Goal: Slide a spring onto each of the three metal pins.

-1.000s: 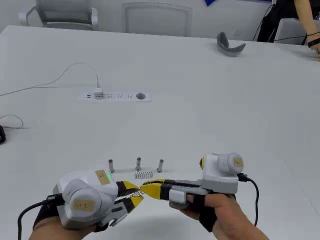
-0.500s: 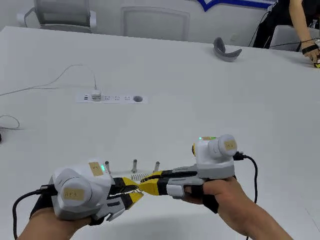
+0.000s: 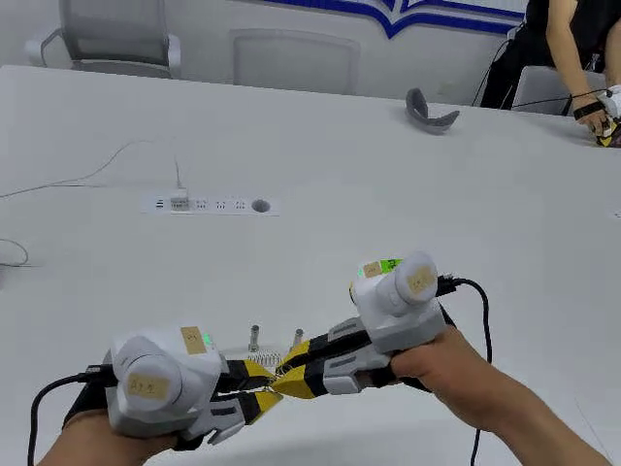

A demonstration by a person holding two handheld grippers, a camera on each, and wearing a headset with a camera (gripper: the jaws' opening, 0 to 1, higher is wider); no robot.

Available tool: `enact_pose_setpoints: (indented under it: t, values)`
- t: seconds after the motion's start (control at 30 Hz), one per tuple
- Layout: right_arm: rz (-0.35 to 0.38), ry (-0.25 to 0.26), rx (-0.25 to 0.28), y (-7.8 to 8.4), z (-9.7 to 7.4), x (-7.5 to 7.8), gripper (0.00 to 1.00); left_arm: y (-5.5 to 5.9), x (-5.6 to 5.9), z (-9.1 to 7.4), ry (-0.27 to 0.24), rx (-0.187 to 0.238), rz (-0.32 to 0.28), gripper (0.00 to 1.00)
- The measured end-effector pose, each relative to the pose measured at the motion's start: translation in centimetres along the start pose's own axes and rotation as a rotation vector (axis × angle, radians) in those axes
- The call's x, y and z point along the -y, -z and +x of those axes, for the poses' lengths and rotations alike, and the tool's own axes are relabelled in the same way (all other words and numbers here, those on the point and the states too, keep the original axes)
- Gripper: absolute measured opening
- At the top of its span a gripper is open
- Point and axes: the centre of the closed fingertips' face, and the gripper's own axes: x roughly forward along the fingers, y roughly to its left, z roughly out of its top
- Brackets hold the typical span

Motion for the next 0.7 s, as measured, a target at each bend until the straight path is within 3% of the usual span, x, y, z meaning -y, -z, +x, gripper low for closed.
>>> enact_pose_setpoints:
  t: [0.1, 0.47, 0.7]
  values:
    - [-0.059, -0.02, -0.059, 0.5, 0.0, -0.3, 0.12, 0.2, 0.3, 0.1, 0.018, -0.009, 0.016, 0.09]
    - [-0.164, -0.061, -0.146, 0.8, 0.5, -0.8, 0.13, 0.3, 0.9, 0.2, 0.058, -0.038, 0.067, 0.09]
    - [-0.206, -0.068, -0.185, 1.4, 0.9, -1.1, 0.12, 0.8, 1.2, 0.3, 0.072, -0.047, 0.059, 0.1]
